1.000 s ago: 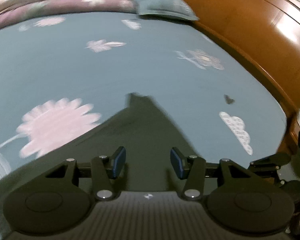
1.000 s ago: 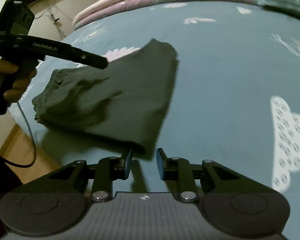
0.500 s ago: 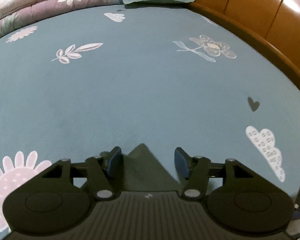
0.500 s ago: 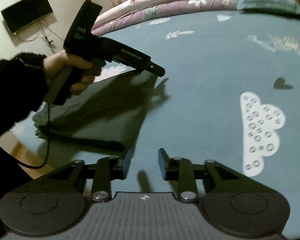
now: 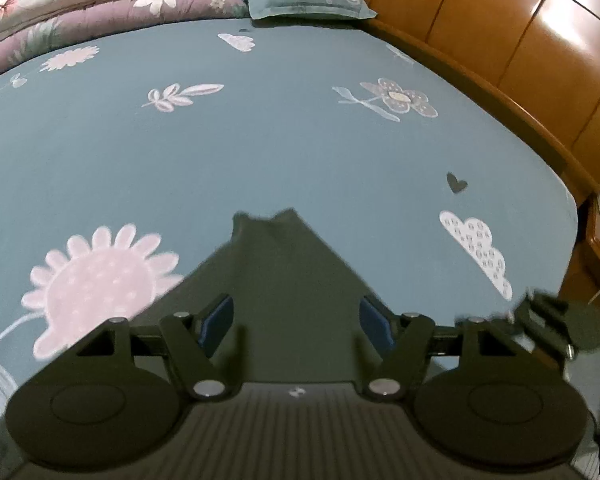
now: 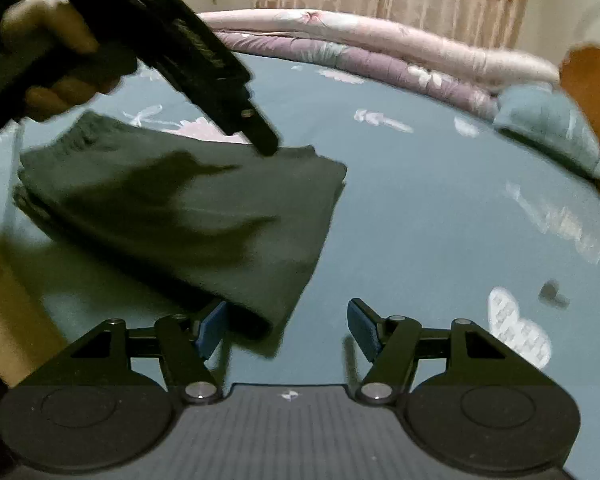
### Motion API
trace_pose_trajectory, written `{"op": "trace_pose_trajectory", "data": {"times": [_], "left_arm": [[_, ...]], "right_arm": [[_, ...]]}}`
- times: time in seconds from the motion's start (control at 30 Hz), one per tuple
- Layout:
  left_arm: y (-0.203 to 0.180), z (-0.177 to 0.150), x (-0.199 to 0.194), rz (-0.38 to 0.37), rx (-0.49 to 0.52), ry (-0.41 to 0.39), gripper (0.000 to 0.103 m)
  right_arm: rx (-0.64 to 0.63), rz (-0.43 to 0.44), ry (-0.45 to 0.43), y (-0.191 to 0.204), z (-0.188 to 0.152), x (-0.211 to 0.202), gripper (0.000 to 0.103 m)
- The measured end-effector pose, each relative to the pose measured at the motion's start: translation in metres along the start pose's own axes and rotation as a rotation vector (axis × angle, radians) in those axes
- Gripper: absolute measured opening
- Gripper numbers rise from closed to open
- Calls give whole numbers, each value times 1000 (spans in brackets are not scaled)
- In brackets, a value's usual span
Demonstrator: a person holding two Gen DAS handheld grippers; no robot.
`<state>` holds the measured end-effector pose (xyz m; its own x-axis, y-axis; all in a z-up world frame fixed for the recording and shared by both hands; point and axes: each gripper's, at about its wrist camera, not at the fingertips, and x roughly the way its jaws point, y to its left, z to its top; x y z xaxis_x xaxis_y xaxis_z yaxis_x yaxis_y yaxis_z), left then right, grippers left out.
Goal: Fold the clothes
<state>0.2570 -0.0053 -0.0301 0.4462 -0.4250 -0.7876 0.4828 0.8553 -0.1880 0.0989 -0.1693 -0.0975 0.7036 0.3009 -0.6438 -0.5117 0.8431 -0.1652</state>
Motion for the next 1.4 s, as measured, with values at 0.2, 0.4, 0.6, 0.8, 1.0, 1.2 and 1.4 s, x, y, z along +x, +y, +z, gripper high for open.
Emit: {"op": "trace_pose_trajectory", "data": {"times": [0.2, 0.4, 0.6, 0.8, 1.0, 1.2, 1.4], "left_arm": [[12, -27, -4, 2, -44, 32, 72], [21, -46, -11, 18, -63, 42, 72], [13, -42, -36, 33, 18, -19, 74], [11, -54, -47, 66, 65, -32, 77], [48, -96, -41, 98, -62, 27, 79], [54, -84, -64, 128, -77, -34, 79], [59, -94, -59, 106, -108, -15, 83]], "right_arm": [[-146, -122, 14, 8, -2, 10, 73], [-121, -147, 87, -8, -9, 1, 73], [-25, -33, 45, -32, 16, -13, 71], [18, 250, 59, -17, 46, 13, 31], [126, 300, 139, -29, 30, 30, 30], [89, 253, 130, -24, 49, 21, 34], [70, 242, 189, -21, 57, 42, 38]]}}
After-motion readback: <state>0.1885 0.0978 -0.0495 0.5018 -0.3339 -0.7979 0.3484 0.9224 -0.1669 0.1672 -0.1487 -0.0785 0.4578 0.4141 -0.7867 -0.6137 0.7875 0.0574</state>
